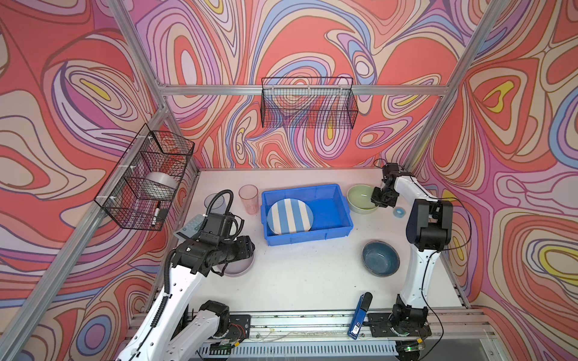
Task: Place the mixed dishes into the plastic bin
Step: 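Lower the right gripper onto the pale green bowl's rim and close, then lift the pale green bowl toward the bin with the right gripper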
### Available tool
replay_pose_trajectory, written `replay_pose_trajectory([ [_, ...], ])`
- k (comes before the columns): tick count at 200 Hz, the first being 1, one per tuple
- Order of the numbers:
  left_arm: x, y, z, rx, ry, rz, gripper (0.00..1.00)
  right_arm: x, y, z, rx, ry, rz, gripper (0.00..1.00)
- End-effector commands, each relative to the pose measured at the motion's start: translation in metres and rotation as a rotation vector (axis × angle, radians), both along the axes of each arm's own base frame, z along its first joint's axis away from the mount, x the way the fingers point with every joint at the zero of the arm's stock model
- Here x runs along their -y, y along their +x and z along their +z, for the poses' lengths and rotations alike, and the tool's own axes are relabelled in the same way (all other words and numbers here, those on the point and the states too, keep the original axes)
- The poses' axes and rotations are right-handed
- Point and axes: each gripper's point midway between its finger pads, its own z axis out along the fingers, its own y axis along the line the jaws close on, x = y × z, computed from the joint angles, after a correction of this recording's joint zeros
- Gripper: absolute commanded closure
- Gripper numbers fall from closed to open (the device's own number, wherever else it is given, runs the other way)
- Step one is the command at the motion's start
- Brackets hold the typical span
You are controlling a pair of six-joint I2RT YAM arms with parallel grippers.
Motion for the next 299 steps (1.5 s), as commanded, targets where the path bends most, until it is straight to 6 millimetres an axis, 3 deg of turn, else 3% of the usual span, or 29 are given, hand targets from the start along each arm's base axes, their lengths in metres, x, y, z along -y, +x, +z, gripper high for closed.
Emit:
replay_pose_trajectory([
  [1, -0.004, -0.006, -0.004, -0.009, 0.019, -0.006, 0.37, -0.007, 0.014, 0.064, 0.157, 0.026, 0.015, 1.0],
  [60, -0.009, -0.01, 0.002, 0.033, 0.029, -0.003, 0.24, -0.013, 0.006, 0.106, 0.272, 0.056, 0.006, 1.0],
  [120, -0.01, -0.006, -0.003, 0.027, 0.043, 0.005, 0.2, -0.045, -0.01, 0.159, 0.376, 0.126, 0.057, 1.0],
  [155, -0.01, -0.003, -0.005, 0.019, 0.047, 0.005, 0.16, -0.093, -0.016, 0.181, 0.375, 0.127, 0.183, 1.0],
  [207, -0.015, -0.004, -0.009, 0.024, 0.063, 0.035, 0.11, -0.193, -0.014, 0.194, 0.37, 0.177, 0.411, 1.0],
  [253, -0.016, -0.007, -0.014, 0.021, 0.051, 0.051, 0.1, -0.261, -0.013, 0.179, 0.324, 0.217, 0.548, 1.0],
  [299, -0.015, -0.009, -0.016, 0.016, 0.041, 0.05, 0.1, -0.303, -0.015, 0.16, 0.267, 0.246, 0.631, 1.0],
])
